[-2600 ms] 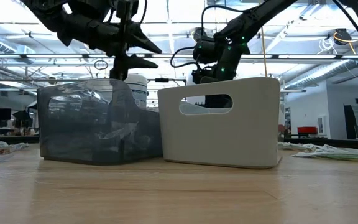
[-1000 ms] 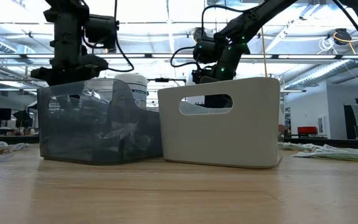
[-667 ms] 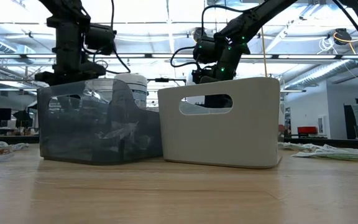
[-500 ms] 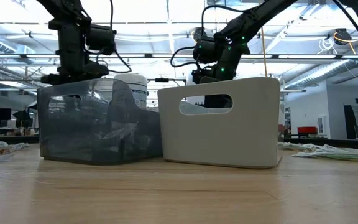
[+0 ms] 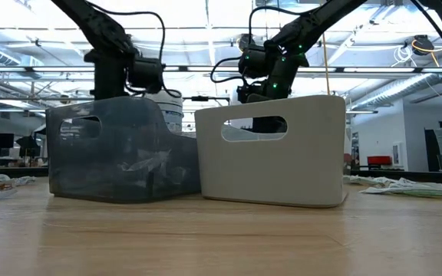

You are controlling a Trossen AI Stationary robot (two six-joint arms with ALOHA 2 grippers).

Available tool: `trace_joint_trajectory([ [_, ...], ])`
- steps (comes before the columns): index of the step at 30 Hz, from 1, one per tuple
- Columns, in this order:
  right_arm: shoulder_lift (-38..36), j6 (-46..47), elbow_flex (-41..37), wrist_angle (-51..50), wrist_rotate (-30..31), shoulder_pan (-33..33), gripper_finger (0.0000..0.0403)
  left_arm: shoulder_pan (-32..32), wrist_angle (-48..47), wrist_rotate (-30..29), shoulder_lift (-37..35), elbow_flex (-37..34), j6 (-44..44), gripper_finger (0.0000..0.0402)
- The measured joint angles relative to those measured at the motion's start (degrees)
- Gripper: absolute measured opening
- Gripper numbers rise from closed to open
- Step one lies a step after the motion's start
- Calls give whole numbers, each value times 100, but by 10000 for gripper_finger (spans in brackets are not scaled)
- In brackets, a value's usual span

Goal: Pick & Place First Aid Supplies
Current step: Put the black towelette pack into the top black bin

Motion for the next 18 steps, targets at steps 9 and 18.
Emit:
trace_joint_trajectory([
  [9, 0, -22, 0, 9, 0, 0, 279, -95, 243, -66, 661, -20, 74, 152],
  [18, 0, -151, 0, 11, -1, 2, 279, -149, 242, 30, 782, -7, 96, 133],
])
